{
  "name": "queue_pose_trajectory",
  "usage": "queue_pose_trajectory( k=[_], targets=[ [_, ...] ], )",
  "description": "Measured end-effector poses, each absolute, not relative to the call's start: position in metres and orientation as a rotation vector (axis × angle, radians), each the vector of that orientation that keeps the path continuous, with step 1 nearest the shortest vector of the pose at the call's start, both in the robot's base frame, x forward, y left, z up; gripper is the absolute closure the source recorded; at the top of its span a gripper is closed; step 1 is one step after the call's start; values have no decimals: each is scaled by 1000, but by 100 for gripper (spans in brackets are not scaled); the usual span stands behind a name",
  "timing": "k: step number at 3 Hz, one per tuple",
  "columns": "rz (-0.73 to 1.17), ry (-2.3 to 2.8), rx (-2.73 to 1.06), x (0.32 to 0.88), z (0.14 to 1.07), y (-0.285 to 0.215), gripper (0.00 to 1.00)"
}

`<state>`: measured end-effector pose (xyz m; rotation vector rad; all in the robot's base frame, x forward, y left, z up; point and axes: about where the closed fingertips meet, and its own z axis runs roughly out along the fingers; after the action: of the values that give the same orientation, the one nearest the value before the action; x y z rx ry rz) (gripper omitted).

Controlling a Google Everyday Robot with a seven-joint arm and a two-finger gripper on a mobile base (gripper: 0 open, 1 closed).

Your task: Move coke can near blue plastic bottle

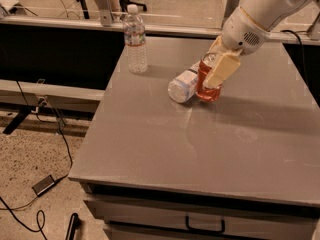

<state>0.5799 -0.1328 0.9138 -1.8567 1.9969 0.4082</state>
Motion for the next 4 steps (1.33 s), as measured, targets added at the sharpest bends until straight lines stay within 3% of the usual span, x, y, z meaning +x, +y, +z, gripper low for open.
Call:
queue_pose_trajectory(
  k=[1,4],
  targets=[
    [426,1991,-1839,582,908,-133,82],
    [433,2000,-1837,579,901,-133,13]
  ],
)
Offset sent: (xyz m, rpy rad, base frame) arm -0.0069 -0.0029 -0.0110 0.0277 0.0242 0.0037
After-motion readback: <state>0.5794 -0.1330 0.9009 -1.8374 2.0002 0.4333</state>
